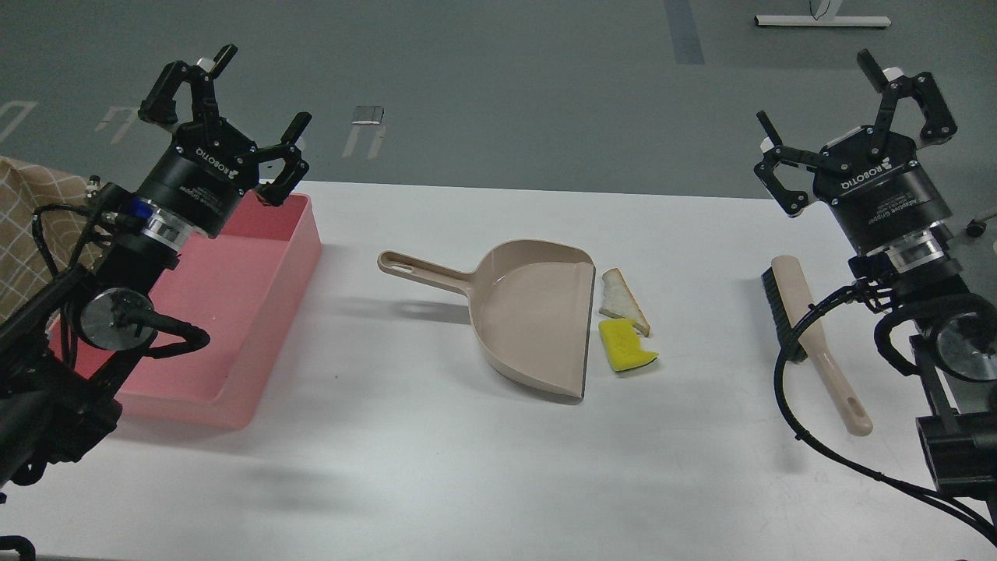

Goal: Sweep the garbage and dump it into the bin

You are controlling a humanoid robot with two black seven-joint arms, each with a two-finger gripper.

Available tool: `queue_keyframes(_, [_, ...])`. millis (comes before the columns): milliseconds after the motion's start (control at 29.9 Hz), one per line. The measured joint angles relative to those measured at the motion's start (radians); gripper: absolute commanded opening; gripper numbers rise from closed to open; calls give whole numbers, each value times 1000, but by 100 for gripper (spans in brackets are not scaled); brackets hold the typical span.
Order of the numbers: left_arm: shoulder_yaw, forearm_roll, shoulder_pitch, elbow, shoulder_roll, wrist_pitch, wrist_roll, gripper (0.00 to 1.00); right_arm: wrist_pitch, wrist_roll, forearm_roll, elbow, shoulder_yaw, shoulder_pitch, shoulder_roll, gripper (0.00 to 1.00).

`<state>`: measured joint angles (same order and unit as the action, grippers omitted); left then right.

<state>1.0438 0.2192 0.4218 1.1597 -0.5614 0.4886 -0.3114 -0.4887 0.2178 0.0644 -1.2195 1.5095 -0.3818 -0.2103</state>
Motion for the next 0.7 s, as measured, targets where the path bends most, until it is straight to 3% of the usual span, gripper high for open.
queue_keyframes(702, [2,62,-5,0,4,0,-3,98,0,0,0,0,-2,4,-1,100])
